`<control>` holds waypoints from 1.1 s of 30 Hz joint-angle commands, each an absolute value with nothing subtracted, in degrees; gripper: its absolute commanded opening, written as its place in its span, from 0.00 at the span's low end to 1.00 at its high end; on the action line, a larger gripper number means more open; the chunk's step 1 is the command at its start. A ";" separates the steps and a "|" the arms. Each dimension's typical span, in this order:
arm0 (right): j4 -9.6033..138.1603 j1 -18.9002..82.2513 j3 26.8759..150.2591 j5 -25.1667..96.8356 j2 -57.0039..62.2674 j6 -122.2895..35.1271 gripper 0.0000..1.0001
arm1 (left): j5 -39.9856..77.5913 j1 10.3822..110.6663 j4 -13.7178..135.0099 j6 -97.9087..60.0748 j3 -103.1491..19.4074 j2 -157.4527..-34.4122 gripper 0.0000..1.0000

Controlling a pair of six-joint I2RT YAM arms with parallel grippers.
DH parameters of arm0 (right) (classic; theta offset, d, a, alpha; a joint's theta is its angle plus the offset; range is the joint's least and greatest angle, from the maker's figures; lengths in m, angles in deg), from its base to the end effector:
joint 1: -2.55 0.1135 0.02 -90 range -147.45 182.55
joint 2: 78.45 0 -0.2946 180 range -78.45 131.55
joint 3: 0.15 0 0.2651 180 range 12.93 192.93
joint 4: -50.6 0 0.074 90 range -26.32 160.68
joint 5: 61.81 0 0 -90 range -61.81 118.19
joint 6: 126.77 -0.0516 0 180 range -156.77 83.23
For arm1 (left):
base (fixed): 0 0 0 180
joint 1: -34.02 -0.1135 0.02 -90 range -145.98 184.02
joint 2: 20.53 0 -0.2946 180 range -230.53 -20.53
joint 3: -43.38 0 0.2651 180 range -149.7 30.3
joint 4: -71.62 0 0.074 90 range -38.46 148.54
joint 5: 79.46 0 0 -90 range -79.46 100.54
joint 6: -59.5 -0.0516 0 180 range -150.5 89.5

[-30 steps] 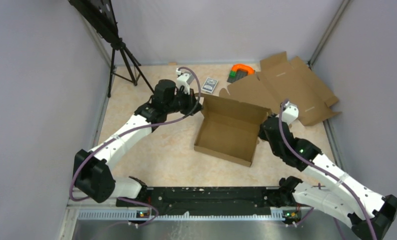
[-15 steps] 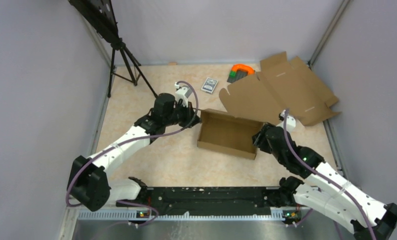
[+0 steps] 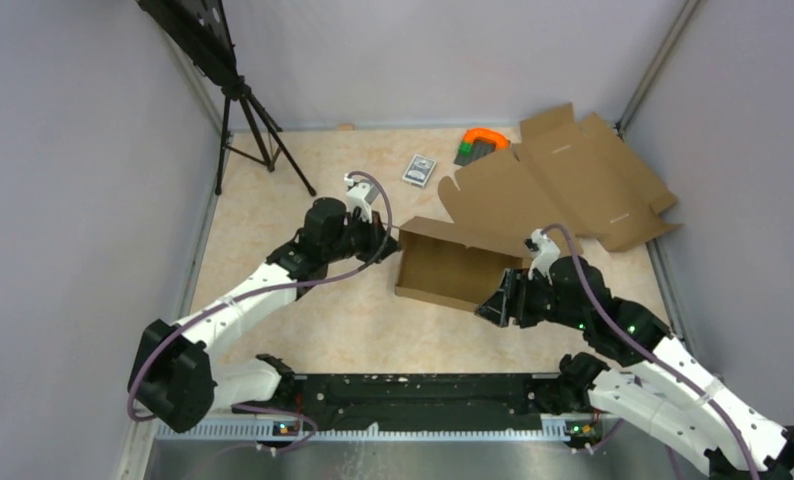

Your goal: Fold the paper box

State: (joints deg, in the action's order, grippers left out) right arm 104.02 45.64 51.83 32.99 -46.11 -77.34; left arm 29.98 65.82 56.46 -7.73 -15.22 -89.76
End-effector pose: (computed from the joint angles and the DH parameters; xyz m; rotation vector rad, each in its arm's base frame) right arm 0.0883 0.0886 0.2905 -0.1025 2.3076 0.8948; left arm 0.2345 -0.1656 0.2867 0.3926 2.0877 -0.9290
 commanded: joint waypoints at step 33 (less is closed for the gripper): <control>109.32 52.52 87.92 23.14 -13.64 -29.00 0.66 | 29.43 66.70 56.56 -8.70 -15.44 -87.23 0.04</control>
State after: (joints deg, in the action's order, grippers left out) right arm 112.26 50.89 89.49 26.59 -14.07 -31.99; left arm 29.07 66.38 56.98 -8.08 -14.21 -89.23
